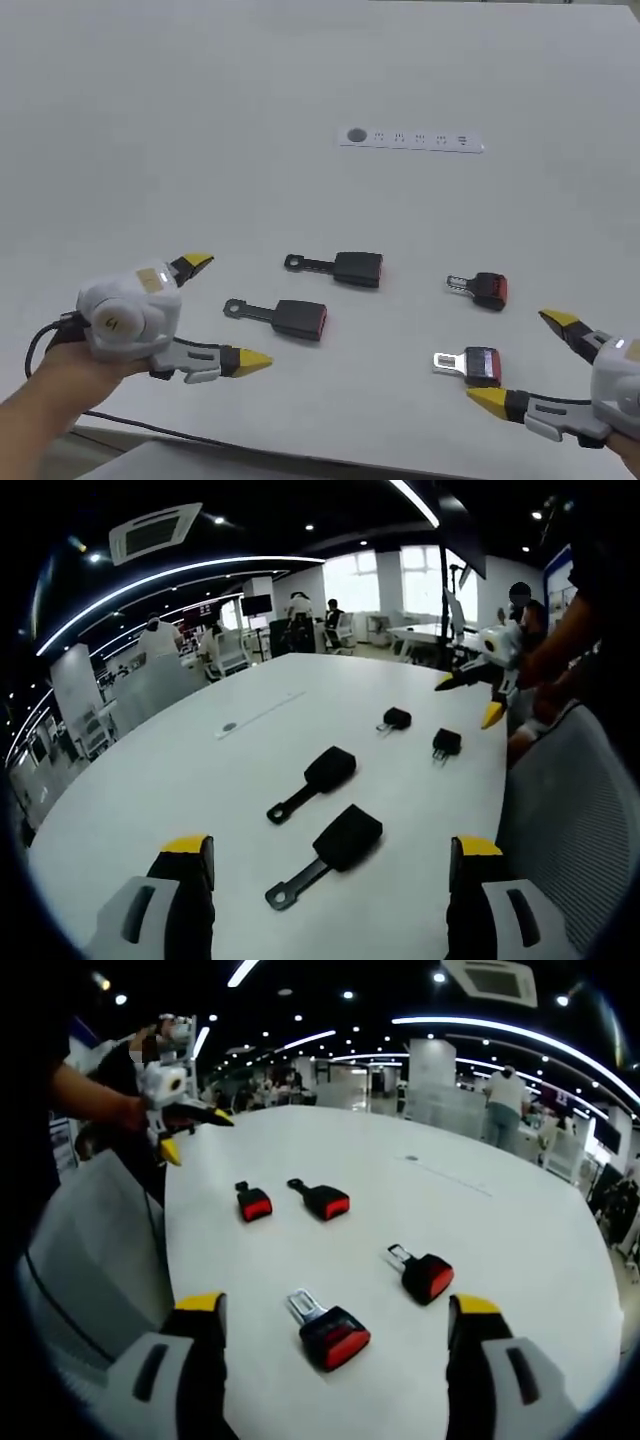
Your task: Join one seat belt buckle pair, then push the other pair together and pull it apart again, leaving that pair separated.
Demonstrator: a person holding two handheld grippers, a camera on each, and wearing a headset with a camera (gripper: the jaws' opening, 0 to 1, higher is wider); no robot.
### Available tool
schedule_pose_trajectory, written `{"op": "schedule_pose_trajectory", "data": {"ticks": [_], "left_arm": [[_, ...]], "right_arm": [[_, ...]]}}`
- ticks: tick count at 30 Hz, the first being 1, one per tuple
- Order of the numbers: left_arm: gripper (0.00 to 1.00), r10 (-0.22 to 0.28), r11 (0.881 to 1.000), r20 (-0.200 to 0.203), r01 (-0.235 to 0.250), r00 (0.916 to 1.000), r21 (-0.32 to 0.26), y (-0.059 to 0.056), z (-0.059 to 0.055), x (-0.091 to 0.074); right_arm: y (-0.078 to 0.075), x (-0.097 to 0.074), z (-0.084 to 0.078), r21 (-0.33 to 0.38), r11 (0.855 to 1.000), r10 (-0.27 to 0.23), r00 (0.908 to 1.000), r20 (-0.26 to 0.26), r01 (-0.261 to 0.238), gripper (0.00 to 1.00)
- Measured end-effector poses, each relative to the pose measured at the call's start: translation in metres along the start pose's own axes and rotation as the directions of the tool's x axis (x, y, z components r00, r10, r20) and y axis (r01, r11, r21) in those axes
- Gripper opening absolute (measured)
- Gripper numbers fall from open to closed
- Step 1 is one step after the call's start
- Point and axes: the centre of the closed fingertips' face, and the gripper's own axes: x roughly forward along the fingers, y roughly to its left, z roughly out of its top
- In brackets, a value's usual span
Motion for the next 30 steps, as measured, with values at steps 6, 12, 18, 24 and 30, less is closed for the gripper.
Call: {"op": "schedule_pose_trajectory", "data": {"ticks": [6, 12, 18, 24, 30], "left_arm": [[1.00, 0.006, 1.000, -0.001, -0.006, 1.0000, -0.016, 0.003, -0.004, 0.007], [1.00, -0.016, 1.000, -0.015, 0.015, 0.9998, -0.019, -0.003, -0.008, 0.012], [0.99, -0.029, 0.999, -0.033, 0.029, 0.9990, -0.017, -0.003, -0.012, 0.017], [0.98, -0.050, 0.999, -0.058, 0.050, 0.9971, -0.002, -0.003, -0.017, 0.023], [0.96, -0.083, 0.996, -0.093, 0.086, 0.9922, 0.028, -0.006, -0.023, 0.030]], "right_arm": [[0.000, 0.001, -0.002, 0.012, 1.000, 0.000, 1.0000, 0.000, 0.000, 0.93], [0.005, 0.002, -0.006, 0.005, 1.000, 0.025, 0.9995, -0.021, -0.025, 0.93], [0.002, 0.003, -0.010, -0.002, 0.999, 0.046, 0.9980, -0.043, -0.046, 0.93], [-0.005, 0.005, -0.011, -0.009, 0.998, 0.059, 0.9966, -0.058, -0.059, 0.92], [-0.004, 0.007, -0.016, -0.023, 0.995, 0.089, 0.9915, -0.094, -0.092, 0.89]]}}
